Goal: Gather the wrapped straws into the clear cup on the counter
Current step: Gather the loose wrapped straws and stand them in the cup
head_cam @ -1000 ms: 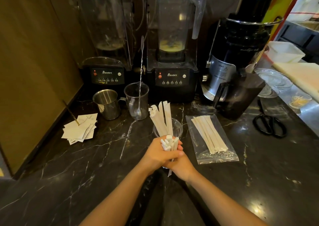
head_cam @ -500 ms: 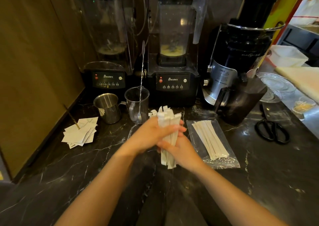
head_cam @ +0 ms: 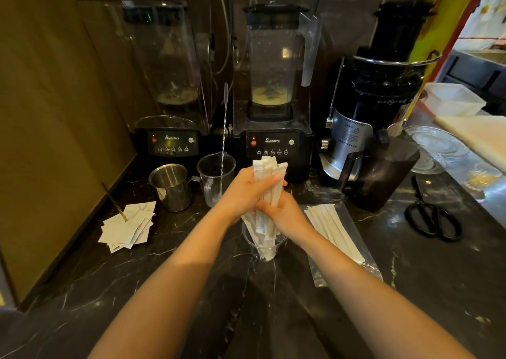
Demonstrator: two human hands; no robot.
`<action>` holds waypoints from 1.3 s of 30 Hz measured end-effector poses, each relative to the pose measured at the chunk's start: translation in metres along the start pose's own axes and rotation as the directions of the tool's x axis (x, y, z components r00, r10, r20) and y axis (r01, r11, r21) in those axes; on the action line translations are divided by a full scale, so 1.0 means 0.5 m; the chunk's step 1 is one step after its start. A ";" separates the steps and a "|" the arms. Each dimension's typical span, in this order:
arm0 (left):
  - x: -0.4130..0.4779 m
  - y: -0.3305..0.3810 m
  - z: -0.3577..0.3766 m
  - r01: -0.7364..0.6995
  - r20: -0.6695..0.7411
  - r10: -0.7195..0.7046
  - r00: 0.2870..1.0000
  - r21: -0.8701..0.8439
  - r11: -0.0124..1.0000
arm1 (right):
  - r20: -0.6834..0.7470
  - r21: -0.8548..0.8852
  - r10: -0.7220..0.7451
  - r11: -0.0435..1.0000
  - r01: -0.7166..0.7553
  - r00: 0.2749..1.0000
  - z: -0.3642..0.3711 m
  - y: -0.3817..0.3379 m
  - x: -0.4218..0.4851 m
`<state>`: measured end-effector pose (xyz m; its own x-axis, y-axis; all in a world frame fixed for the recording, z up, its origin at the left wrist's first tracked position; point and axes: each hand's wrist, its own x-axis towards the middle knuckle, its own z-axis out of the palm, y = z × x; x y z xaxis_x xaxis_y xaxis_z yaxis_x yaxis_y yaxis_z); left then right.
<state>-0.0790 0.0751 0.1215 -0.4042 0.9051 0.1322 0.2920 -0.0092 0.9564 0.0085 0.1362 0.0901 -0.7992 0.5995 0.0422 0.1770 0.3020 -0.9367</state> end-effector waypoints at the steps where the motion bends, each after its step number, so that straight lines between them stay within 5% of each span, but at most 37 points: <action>1: -0.001 -0.008 0.002 0.013 -0.007 -0.013 1.000 0.010 1.000 | 0.003 -0.011 0.003 1.000 -0.003 1.000 0.003 0.004 0.000; 11: -0.024 -0.080 0.017 0.029 -0.158 0.021 0.987 0.306 0.952 | -0.012 -0.084 -0.034 0.996 0.033 0.999 -0.013 0.041 -0.008; 15: -0.032 -0.076 0.017 0.001 -0.104 0.043 0.994 0.390 0.921 | 0.012 -0.252 -0.129 0.959 0.128 0.992 -0.015 0.038 -0.010; 19: -0.038 -0.093 0.007 -0.052 -0.035 0.097 0.995 0.646 0.762 | 0.136 -0.524 -0.155 0.827 0.204 0.979 -0.018 0.033 -0.010; 27: -0.042 -0.098 -0.012 0.049 -0.039 -0.031 0.999 0.680 0.732 | 0.248 -0.710 -0.030 0.675 0.203 0.968 -0.031 0.041 -0.005; 39: -0.040 -0.107 -0.018 0.109 -0.020 -0.195 0.981 0.883 0.456 | 0.262 -0.757 0.130 0.643 0.120 0.956 -0.036 0.031 -0.004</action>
<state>-0.0943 0.0535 0.0702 -0.4710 0.8806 -0.0515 0.8547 0.4700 0.2204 0.0231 0.1530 0.0816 -0.8917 0.4186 -0.1720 0.4526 0.8268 -0.3340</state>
